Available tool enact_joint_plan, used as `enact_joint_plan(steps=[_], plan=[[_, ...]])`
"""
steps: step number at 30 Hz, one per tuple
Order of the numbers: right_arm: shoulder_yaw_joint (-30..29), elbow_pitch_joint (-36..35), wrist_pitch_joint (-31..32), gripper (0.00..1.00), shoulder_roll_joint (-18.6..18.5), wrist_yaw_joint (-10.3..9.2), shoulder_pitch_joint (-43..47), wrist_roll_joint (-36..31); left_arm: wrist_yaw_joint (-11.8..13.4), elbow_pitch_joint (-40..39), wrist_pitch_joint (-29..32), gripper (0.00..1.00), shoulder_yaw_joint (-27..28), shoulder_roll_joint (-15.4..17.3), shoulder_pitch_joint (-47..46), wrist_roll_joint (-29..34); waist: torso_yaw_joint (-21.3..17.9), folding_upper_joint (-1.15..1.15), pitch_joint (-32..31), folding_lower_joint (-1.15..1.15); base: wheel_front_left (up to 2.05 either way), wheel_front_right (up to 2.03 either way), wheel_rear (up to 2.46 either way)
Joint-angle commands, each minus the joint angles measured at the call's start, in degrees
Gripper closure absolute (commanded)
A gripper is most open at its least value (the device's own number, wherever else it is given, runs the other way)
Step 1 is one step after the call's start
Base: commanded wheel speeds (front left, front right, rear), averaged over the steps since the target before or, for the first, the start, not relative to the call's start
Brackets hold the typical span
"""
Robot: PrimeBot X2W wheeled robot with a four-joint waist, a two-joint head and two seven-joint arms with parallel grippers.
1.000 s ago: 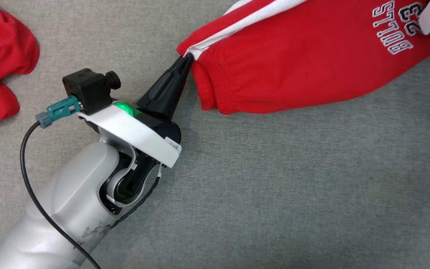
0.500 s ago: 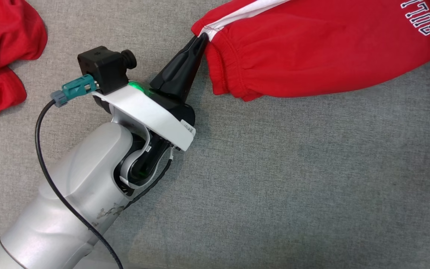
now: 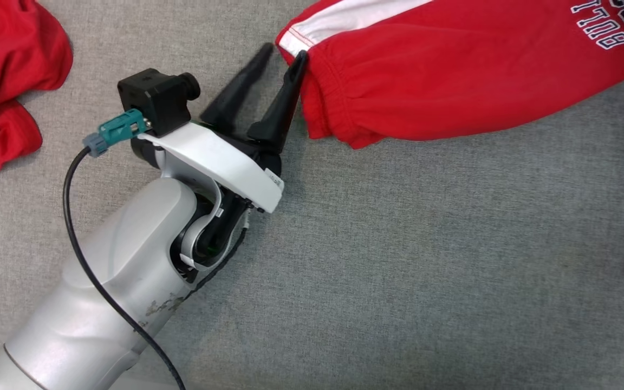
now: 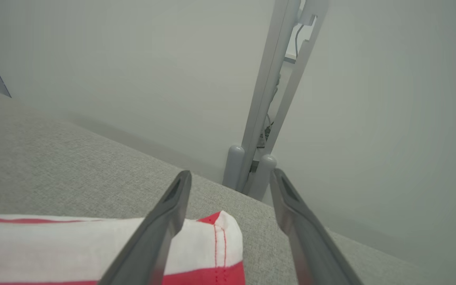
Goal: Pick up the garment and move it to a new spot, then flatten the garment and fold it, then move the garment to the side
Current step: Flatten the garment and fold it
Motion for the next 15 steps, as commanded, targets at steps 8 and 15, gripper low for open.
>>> enact_joint_plan(steps=[8,15], plan=[[-5.79,-8.86,-0.18,0.0,1.5,0.0,10.32,-2.39,6.91,-1.86,-2.5,0.0,2.63,2.86,5.39,7.14,-2.92,0.0,-5.55,0.0,0.0,0.0,0.0],[-9.91,-13.26,-0.18,0.0,4.52,0.0,19.5,-4.0,11.04,-5.29,-2.77,0.0,6.11,2.78,13.11,15.15,-4.59,0.0,-10.94,0.0,0.0,0.0,0.0]])
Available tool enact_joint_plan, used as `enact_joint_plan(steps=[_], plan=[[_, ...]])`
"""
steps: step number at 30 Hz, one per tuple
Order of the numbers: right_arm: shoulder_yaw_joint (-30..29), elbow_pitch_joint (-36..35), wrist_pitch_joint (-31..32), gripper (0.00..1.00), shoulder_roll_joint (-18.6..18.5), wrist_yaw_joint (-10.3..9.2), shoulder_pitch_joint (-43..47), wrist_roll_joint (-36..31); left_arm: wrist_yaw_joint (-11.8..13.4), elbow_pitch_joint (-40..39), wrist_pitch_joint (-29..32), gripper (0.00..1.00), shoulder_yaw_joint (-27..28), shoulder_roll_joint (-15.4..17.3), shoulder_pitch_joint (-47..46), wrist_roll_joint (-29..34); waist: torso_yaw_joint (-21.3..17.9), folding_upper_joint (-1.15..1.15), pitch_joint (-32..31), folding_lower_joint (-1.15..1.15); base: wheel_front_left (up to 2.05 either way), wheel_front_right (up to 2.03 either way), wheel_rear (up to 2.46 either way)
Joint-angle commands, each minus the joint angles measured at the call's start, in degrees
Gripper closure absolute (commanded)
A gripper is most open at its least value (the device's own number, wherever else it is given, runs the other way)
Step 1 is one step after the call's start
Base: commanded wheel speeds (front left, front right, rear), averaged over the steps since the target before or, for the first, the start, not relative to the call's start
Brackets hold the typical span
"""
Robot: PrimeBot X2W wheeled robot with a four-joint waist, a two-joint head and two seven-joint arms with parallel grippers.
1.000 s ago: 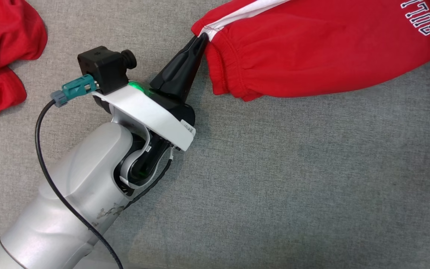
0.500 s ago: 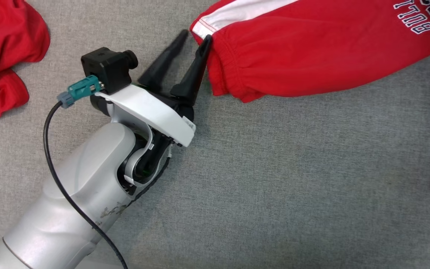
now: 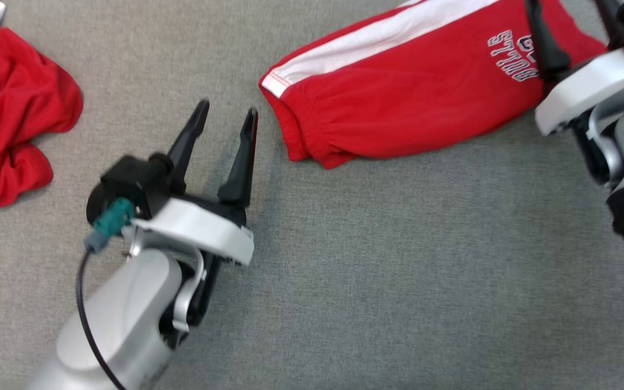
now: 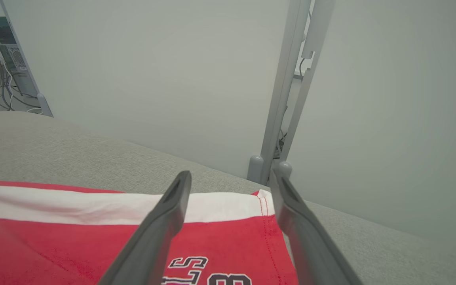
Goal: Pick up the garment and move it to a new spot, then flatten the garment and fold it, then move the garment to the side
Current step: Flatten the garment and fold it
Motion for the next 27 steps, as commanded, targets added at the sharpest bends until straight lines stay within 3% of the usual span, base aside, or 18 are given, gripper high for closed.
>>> enact_joint_plan(steps=[1,9,18,27], plan=[[-0.36,-0.13,-0.02,0.0,0.04,0.0,1.1,-0.4,0.49,-0.19,-0.18,0.0,0.36,0.01,1.4,0.81,-1.08,0.0,-2.46,0.0,0.0,0.0,0.0],[-5.04,-0.69,-0.01,0.0,2.23,0.0,9.76,0.71,2.77,-4.99,-0.21,0.0,5.3,-3.06,12.96,9.69,-0.29,0.0,-8.88,0.0,0.0,0.0,0.0],[-12.17,1.47,-0.02,0.0,3.33,0.01,16.25,4.17,3.2,-7.32,-0.22,0.0,8.71,-6.56,21.24,14.23,3.23,0.0,-12.25,0.0,0.0,0.0,0.0],[-19.03,17.89,0.43,0.0,1.8,0.02,11.0,11.08,1.0,-7.96,-0.22,0.0,8.92,-9.4,22.9,17.57,7.81,0.0,-9.51,0.0,0.0,0.0,0.0]])
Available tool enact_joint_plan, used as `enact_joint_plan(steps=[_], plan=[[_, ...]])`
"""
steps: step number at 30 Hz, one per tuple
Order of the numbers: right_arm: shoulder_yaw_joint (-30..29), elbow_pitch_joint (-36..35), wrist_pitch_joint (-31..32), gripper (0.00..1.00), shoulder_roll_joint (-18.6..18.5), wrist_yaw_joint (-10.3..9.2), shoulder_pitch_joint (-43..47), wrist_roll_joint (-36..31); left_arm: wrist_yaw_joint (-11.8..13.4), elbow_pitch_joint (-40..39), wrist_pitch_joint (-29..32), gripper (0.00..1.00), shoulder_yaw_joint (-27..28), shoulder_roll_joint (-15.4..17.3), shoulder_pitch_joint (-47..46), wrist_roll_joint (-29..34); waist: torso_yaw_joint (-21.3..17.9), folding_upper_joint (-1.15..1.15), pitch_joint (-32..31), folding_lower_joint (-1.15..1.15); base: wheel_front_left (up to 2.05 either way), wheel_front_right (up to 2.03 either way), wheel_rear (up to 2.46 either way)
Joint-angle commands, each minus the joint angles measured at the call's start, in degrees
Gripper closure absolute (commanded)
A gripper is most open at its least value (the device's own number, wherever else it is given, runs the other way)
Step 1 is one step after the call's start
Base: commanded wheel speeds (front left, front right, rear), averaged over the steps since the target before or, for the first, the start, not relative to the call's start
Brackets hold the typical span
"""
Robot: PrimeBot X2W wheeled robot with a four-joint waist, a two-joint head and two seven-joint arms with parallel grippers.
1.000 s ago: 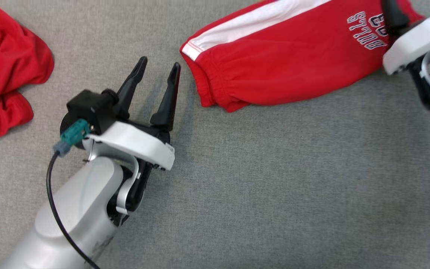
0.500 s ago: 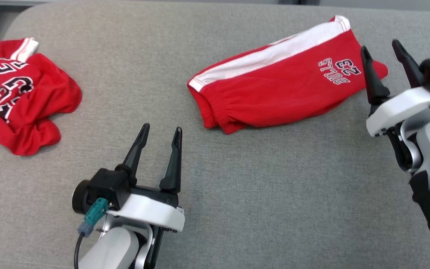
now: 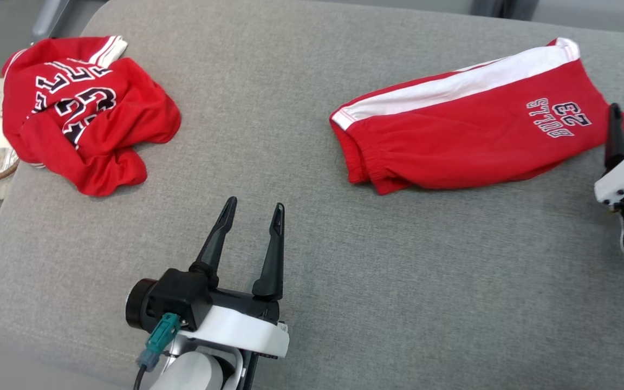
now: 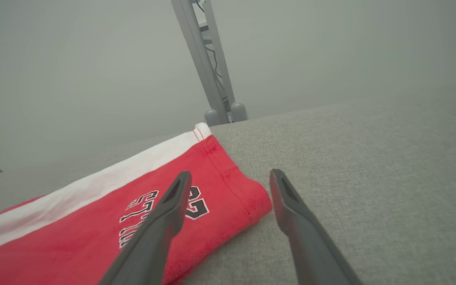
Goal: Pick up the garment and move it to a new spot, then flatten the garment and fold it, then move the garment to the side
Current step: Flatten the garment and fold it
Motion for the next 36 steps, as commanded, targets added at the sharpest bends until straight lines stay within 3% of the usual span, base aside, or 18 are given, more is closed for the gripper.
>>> enact_joint_plan(steps=[1,5,12,13,14,17,26,36], plan=[[-0.62,2.63,0.0,0.0,-0.89,0.04,-1.68,0.63,-0.62,0.19,-0.22,0.0,0.02,-0.26,0.58,0.78,1.52,0.0,1.48,0.0,0.0,0.0,0.0],[-1.7,9.44,0.69,0.0,-2.12,0.04,-5.37,0.89,-1.95,0.97,-0.23,0.0,-0.1,-1.36,0.21,1.78,3.13,0.0,2.93,0.0,0.0,0.0,0.0],[-1.44,13.09,3.47,0.03,-2.06,0.04,-7.27,0.88,-2.94,1.73,-0.23,0.0,0.23,-2.06,-0.39,2.73,4.43,0.0,3.85,0.0,0.0,0.0,0.0],[-1.56,13.45,4.2,0.22,-1.84,0.04,-7.33,1.23,-3.01,1.84,-0.23,0.0,0.27,-2.14,-0.44,2.87,4.55,0.0,3.92,0.0,0.0,0.0,0.0],[-1.49,13.69,4.74,0.53,-1.62,0.04,-7.29,1.26,-3.09,1.94,-0.23,0.0,0.32,-2.21,-0.5,2.96,4.64,0.0,3.98,0.0,0.0,0.0,0.0],[-0.79,14.21,6.25,1.0,-1.03,0.04,-7.03,0.99,-3.27,2.12,-0.23,0.0,0.5,-2.43,-0.64,3.21,4.71,0.0,3.98,0.0,0.0,0.0,0.0],[0.42,12.29,2.24,1.0,0.07,0.03,-5.4,2.19,-3.53,2.72,-0.23,0.0,1.18,-2.13,0.15,3.64,2.24,0.0,1.76,0.0,0.0,0.0,0.0],[0.83,5.68,-0.66,1.0,1.4,0.03,1.81,6.04,-2.74,3.23,-0.08,0.0,1.39,-0.71,1.19,4.13,-3.88,0.0,-1.89,0.0,0.0,0.0,0.0]])
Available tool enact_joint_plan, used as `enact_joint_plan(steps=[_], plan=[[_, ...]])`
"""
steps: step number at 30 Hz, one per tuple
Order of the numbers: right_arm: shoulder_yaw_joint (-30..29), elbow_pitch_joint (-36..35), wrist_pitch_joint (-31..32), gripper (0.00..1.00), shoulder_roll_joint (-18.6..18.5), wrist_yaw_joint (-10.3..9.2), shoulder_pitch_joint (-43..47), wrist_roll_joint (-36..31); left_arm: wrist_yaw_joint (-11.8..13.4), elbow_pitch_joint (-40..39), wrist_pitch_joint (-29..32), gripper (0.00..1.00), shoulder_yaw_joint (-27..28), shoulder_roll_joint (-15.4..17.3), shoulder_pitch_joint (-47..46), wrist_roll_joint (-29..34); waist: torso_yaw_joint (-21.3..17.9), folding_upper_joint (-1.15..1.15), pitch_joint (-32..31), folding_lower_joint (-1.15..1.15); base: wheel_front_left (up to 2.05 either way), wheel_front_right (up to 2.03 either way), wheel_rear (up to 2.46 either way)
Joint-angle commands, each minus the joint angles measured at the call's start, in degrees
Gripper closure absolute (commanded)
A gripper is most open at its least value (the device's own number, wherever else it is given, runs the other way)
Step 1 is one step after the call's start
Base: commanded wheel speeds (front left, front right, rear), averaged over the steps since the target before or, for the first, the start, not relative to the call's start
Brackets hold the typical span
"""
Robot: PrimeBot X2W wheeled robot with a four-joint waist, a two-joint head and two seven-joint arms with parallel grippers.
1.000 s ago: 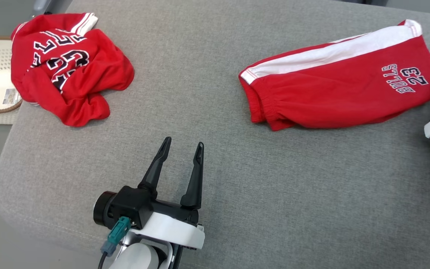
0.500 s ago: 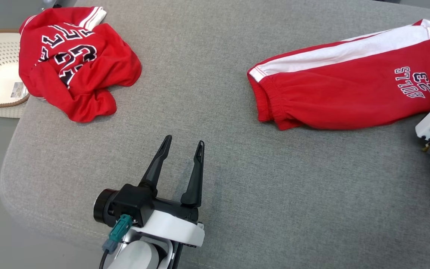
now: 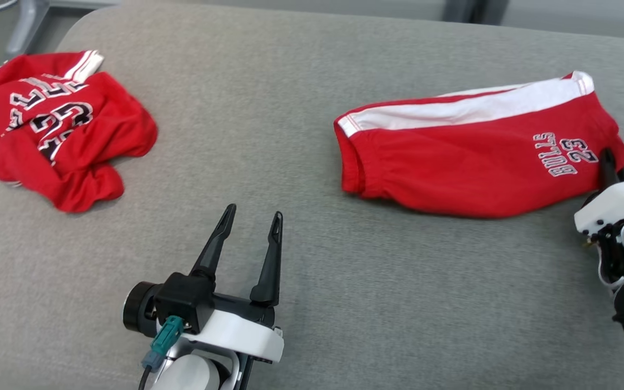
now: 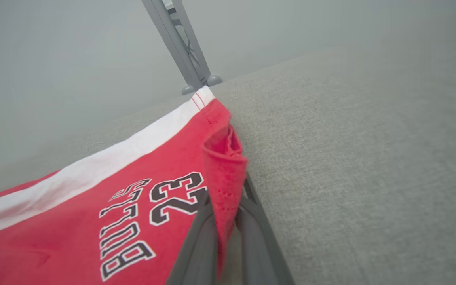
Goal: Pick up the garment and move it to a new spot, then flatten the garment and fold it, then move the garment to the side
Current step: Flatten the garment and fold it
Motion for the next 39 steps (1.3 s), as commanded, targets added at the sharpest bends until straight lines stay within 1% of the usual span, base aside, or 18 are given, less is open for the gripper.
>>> enact_joint_plan(steps=[1,7,14,18,25,30,36,39], plan=[[-0.24,-1.07,-0.61,1.0,-0.13,0.02,1.7,0.58,0.42,0.05,-0.07,0.0,0.23,0.39,0.71,0.36,-2.25,0.0,-1.56,0.0,0.0,0.0,0.0],[-3.08,-6.27,-0.57,1.0,-0.36,0.02,7.66,0.56,0.85,0.01,0.26,0.0,0.33,1.16,1.4,0.33,-5.75,0.0,-3.79,0.0,0.0,0.0,0.0],[-6.98,-10.38,-0.53,1.0,-1.1,0.02,13.46,-0.8,1.47,-0.74,0.6,0.0,0.45,1.78,2.31,0.0,-8.09,0.0,-5.31,0.0,0.0,0.0,0.0],[-8.35,-11.59,-0.54,1.0,-0.05,0.02,14.42,-2.22,1.59,-1.21,1.09,0.0,0.24,2.04,2.46,-0.1,-9.2,0.0,-5.83,0.0,0.0,0.0,0.0],[-8.84,-12.9,-0.54,1.0,1.84,0.02,13.4,-4.67,1.29,-1.35,1.77,0.0,-0.57,2.33,2.2,0.08,-9.18,0.0,-6.92,0.0,0.0,0.0,0.0],[-7.91,-16.99,-0.55,1.0,2.97,0.03,13.66,-7.35,1.67,-1.53,2.03,0.0,-0.56,2.61,2.12,0.14,-8.23,0.0,-7.25,0.0,0.0,0.0,0.0],[-4.12,-22.45,-0.48,1.0,4.95,0.03,13.95,-9.57,1.98,-1.44,1.77,0.0,-0.76,2.39,2.62,-0.25,-7.37,0.0,-7.08,0.0,0.0,0.0,0.0],[-1.52,-24.25,-0.42,1.0,6.14,0.03,14.06,-10.13,1.72,-1.13,1.65,0.0,-0.84,2.34,2.5,-0.55,-6.91,0.0,-6.98,0.0,0.0,0.0,0.0]])
